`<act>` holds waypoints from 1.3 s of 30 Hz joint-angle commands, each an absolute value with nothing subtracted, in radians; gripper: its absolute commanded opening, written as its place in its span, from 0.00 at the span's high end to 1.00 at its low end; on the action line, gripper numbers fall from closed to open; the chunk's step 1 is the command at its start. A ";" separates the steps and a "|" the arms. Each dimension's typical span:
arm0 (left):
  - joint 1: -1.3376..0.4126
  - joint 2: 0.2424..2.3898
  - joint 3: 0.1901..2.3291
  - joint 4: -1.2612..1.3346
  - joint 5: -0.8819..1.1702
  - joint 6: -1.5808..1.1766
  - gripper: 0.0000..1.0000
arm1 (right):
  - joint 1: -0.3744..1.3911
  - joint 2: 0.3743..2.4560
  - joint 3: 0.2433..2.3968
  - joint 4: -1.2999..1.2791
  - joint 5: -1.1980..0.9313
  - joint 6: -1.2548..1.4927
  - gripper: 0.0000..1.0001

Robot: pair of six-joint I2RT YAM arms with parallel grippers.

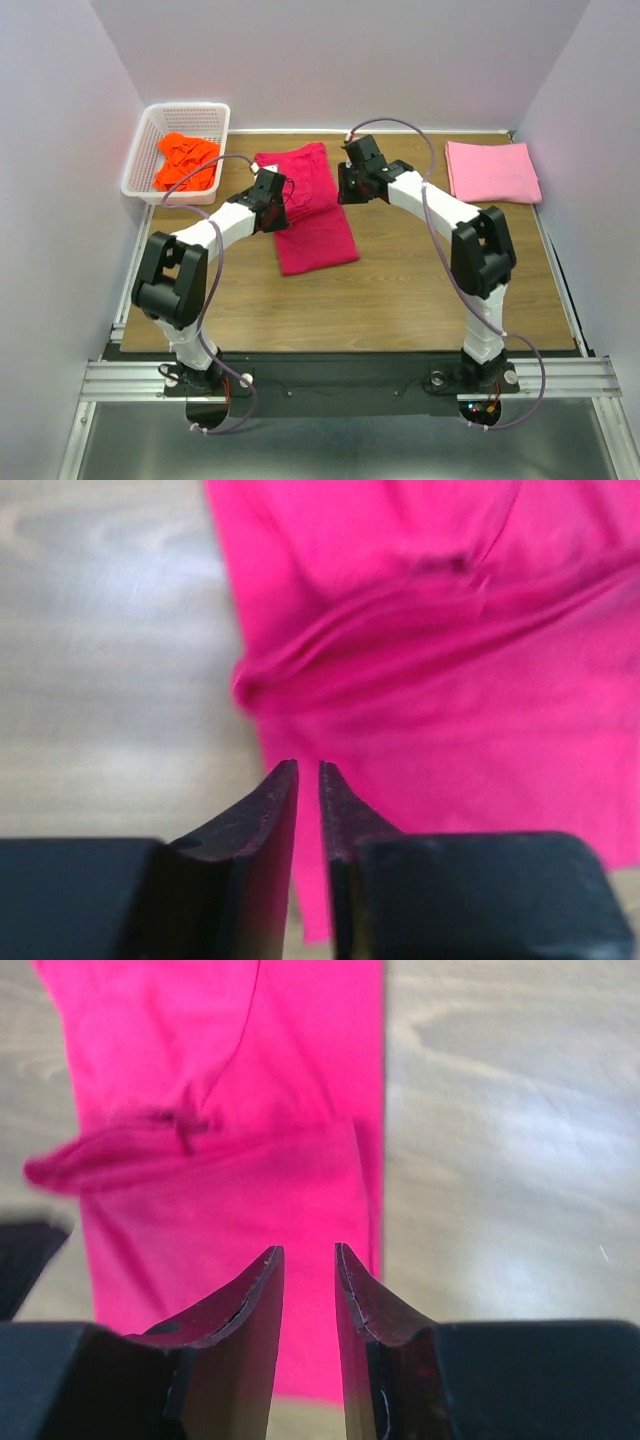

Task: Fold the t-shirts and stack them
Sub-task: Fold the tshirt

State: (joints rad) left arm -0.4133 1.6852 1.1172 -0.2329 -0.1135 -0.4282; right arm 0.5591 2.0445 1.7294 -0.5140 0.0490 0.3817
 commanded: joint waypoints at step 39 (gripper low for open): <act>-0.465 1.793 1.204 -0.218 -0.227 -0.457 0.36 | 0.563 1.657 1.253 -0.466 0.044 0.453 0.67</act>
